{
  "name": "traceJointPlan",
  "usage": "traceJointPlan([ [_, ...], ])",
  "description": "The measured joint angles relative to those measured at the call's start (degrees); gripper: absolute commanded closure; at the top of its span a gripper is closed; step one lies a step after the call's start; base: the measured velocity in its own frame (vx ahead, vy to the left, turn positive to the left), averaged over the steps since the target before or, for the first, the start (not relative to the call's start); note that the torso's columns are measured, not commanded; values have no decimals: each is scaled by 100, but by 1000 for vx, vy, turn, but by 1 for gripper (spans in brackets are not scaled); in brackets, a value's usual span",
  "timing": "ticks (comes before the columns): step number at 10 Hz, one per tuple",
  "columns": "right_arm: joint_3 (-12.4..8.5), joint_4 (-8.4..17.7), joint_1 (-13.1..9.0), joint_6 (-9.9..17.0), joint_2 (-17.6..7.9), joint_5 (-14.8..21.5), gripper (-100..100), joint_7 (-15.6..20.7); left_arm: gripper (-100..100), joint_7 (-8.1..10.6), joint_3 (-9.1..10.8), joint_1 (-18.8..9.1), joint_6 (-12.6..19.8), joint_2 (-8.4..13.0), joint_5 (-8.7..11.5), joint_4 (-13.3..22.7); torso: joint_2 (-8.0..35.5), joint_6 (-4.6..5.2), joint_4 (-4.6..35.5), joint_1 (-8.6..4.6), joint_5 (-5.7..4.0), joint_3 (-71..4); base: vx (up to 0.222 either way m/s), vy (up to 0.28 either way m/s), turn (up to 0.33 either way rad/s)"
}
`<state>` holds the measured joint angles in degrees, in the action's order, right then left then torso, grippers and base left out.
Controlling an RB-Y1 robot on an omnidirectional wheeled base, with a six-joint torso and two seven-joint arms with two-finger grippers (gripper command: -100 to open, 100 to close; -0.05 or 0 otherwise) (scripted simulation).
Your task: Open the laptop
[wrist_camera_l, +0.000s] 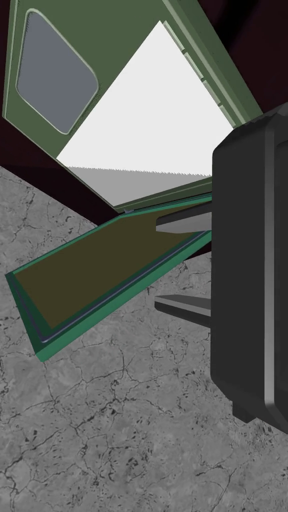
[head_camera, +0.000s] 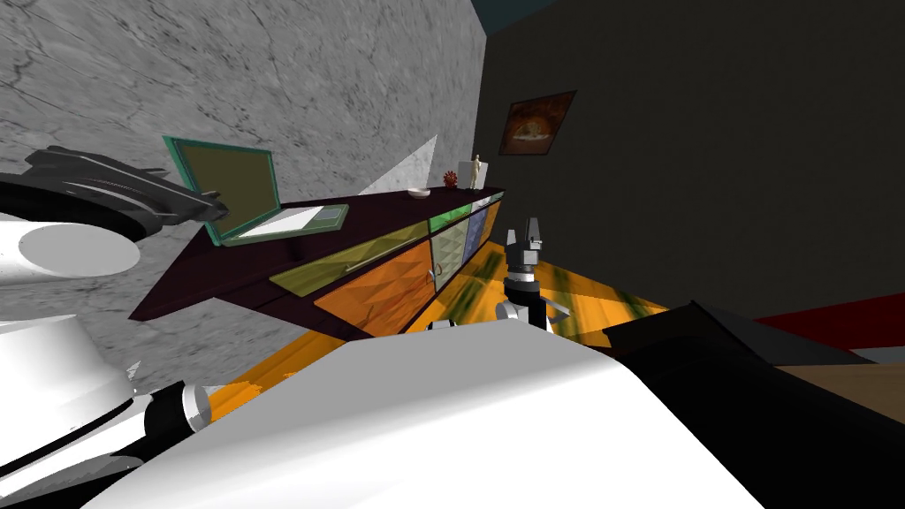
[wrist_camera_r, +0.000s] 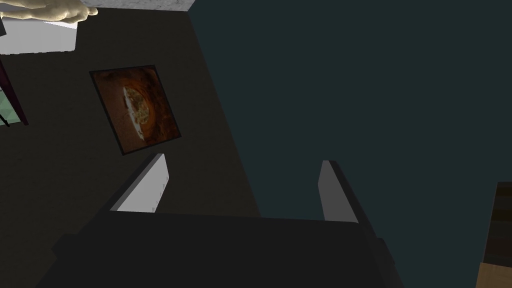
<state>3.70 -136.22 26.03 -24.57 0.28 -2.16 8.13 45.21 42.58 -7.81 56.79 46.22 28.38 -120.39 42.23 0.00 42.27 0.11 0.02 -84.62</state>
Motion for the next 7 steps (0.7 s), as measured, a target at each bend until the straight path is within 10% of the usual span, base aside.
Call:
traceJointPlan([
  [7, 0, 0, 0, 0, 0, 0, 0, 0, 100, -928, -608, 312, -737, 26, -587, 186, 8, 2, 4, -20, -9, 6, -19, -26, -23],
])
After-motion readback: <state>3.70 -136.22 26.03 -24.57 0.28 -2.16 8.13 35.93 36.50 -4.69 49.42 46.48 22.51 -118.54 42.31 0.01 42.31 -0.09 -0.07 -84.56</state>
